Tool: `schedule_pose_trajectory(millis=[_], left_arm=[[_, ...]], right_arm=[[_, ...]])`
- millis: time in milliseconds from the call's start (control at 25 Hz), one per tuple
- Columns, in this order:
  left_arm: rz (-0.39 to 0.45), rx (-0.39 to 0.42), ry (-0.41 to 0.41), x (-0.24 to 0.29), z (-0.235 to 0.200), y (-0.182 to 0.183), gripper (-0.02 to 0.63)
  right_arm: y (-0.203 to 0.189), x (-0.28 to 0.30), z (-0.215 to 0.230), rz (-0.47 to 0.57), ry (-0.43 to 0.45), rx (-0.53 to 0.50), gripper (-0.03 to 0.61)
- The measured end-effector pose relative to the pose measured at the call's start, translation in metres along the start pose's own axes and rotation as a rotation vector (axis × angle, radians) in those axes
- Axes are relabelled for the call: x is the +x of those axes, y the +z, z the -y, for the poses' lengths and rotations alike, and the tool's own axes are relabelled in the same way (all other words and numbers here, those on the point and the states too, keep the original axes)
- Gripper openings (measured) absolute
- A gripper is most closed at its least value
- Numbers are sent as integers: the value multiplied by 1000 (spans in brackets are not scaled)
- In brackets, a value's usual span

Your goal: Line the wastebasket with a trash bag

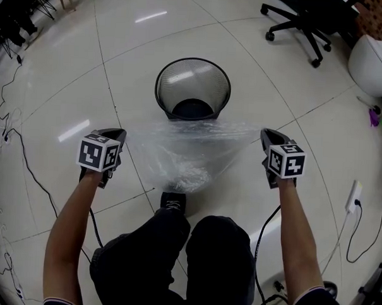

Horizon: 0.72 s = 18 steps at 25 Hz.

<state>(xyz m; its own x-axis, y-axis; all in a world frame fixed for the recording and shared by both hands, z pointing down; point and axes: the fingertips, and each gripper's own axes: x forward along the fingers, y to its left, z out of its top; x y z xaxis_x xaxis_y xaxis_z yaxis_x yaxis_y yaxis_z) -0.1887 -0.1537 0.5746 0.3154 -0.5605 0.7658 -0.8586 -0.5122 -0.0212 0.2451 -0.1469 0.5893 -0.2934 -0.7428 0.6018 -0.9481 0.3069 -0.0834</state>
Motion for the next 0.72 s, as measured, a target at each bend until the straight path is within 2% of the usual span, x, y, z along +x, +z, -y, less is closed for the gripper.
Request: schedule_pose_trajectory(millis=[360, 720], left_arm=[[17, 2, -7, -4, 2, 3, 12], [32, -40, -12, -6, -2, 1, 12]], right_arm=[[0, 0, -1, 0, 11, 19, 2], [0, -3, -3, 20, 11, 24, 3]])
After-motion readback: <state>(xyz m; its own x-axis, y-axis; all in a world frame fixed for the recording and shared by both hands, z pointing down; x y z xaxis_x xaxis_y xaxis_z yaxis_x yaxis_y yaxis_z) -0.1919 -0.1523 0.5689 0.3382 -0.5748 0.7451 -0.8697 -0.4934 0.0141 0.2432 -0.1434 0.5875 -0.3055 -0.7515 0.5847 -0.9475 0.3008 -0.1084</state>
